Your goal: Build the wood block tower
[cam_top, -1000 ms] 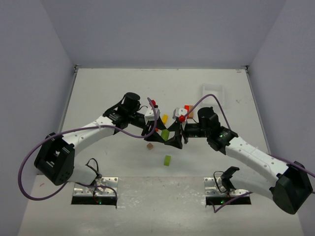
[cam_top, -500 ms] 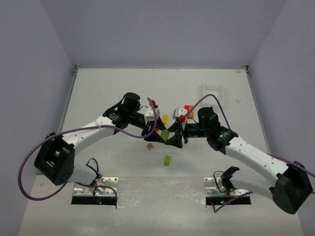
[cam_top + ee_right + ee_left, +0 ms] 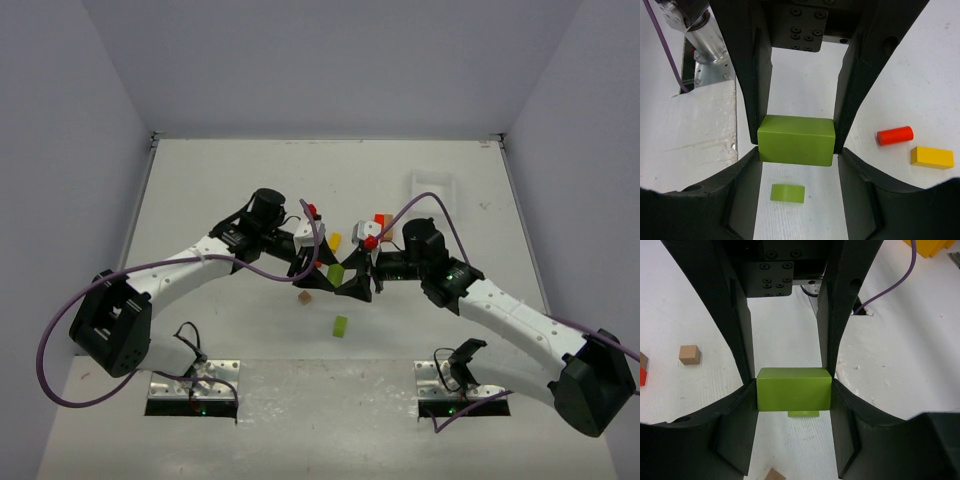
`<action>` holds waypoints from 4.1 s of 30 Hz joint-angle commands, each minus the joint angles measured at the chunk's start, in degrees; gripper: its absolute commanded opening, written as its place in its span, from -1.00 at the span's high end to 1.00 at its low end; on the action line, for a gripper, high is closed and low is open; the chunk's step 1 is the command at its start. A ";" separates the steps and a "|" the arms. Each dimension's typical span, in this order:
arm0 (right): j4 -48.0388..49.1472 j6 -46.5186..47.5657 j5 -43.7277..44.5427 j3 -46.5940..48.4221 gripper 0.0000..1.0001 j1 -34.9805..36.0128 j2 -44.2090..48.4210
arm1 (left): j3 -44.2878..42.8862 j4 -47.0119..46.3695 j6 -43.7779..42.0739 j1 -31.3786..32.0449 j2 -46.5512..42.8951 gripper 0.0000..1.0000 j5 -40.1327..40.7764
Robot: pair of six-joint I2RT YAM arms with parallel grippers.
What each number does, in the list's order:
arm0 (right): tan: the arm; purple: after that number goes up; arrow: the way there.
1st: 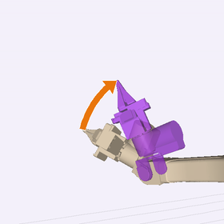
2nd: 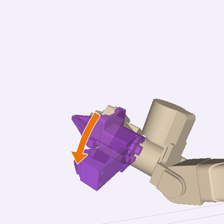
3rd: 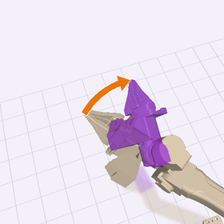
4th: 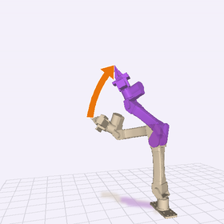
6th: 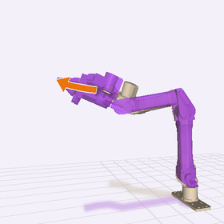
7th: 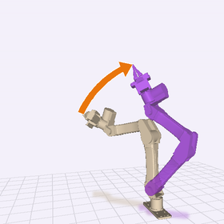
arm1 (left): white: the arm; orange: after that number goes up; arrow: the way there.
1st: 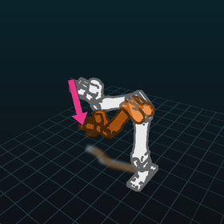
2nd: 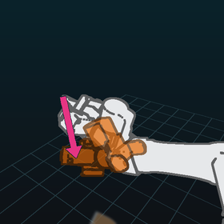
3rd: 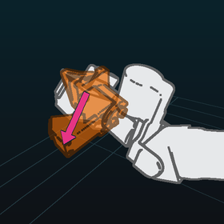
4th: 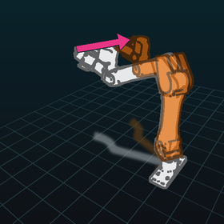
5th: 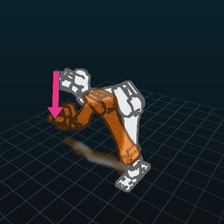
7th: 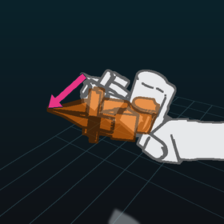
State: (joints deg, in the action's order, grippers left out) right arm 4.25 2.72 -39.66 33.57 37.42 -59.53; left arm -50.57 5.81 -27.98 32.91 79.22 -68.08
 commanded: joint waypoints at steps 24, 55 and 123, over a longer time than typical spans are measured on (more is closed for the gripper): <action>-13.68 1.16 0.47 7.93 1.00 0.20 -2.97 | 0.26 -17.06 19.17 -7.54 -3.51 -1.00 9.13; -35.54 -18.88 36.70 13.03 0.99 0.11 -16.90 | 21.85 -16.48 49.58 -9.04 -34.70 -1.00 55.13; -21.12 -25.18 45.72 9.11 0.02 0.94 -27.66 | 24.29 -11.79 47.35 -9.00 -44.17 -1.00 59.78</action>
State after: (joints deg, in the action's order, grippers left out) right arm -17.98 -21.94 4.56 40.34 38.04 -87.01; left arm -26.33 -4.68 19.81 24.27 36.22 -8.54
